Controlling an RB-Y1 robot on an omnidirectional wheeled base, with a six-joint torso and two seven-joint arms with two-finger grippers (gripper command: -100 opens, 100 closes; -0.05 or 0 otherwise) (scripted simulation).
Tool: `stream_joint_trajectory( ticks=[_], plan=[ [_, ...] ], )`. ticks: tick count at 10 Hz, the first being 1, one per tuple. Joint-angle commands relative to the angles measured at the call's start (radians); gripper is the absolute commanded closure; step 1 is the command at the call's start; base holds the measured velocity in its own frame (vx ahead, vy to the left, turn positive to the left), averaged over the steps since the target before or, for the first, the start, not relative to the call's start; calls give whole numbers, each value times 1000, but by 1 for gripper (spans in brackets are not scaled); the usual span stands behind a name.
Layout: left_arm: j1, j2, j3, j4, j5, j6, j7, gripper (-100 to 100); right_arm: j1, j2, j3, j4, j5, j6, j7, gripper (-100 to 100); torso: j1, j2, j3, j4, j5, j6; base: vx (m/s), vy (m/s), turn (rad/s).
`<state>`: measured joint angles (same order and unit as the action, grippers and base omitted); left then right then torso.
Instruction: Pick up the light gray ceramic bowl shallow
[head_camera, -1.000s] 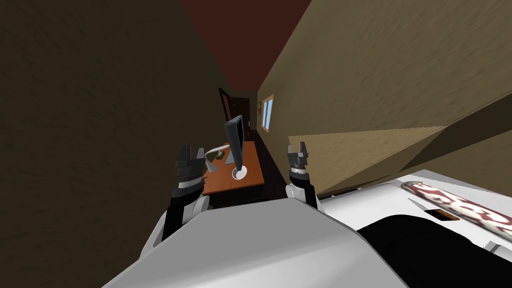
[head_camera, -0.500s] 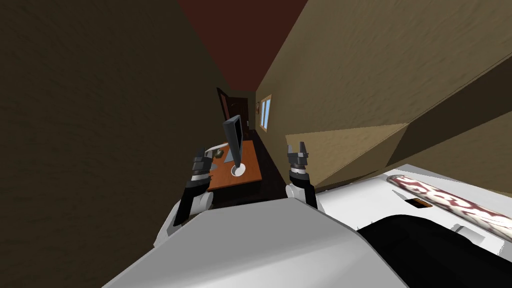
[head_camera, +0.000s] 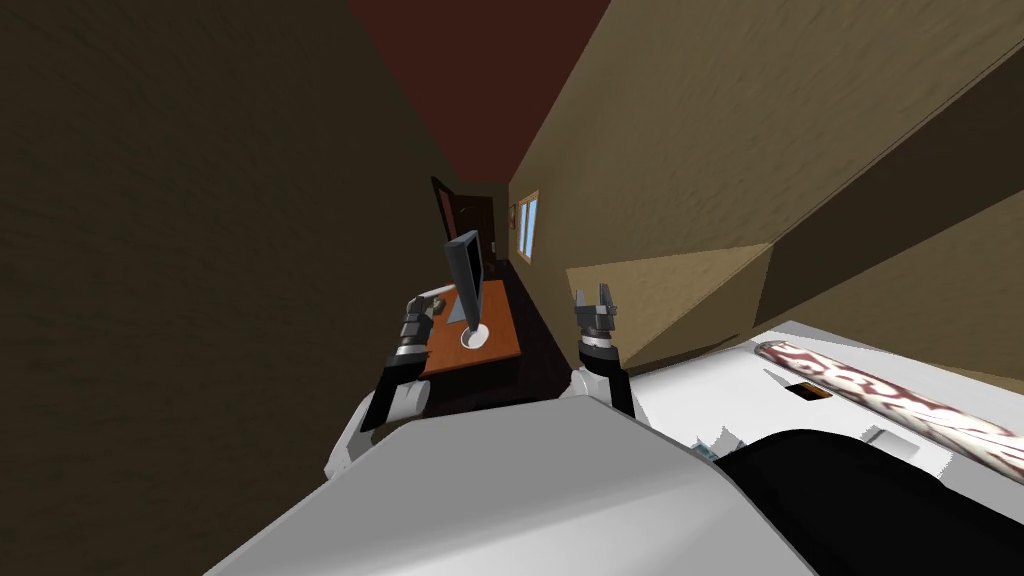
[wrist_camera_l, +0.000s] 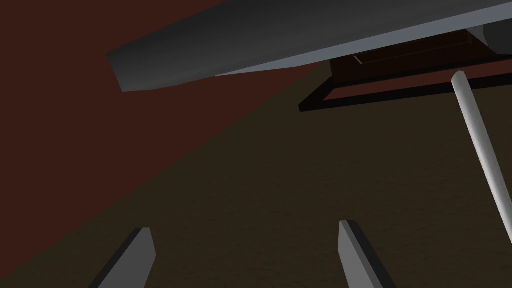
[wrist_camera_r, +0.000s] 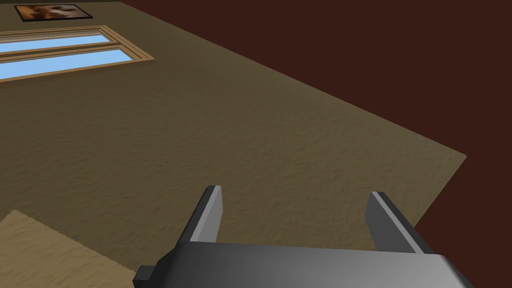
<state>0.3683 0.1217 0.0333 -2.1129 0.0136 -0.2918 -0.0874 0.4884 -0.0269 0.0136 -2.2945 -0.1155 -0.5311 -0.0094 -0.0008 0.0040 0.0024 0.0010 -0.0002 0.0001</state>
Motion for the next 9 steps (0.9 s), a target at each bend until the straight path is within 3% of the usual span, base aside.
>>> stream_joint_trajectory(
  ticks=[1, 6, 7, 8, 9],
  plan=[
    [-16, 4, 1, 22, 4, 35, -3, -100, 0, 0, 0, 0, 0, 0, 0, 0, 0, 0, 0, 0, 0, 0, -50, -10, -21],
    [-78, 16, -13, 130, 24, 158, -22, -100, 0, 0, 0, 0, 0, 0, 0, 0, 0, -1, -1, 0, 0, 0, -50, -13, -36],
    [-78, 16, -13, 130, 24, 178, -22, -100, 0, 0, 0, 0, 0, 0, 0, 0, 0, -1, -1, 0, 0, 0, -45, -15, -23],
    [-100, 19, -18, 168, 29, 215, -28, -100, 0, 0, 0, 0, 0, 0, 0, 0, 0, -1, -1, 0, 0, 0, -54, -15, -46],
    [-100, 19, -18, 168, 29, 227, -28, -100, 0, 0, 0, 0, 0, 0, 0, 0, 0, -1, 0, 0, 0, 0, -44, -7, -24]
  ],
)
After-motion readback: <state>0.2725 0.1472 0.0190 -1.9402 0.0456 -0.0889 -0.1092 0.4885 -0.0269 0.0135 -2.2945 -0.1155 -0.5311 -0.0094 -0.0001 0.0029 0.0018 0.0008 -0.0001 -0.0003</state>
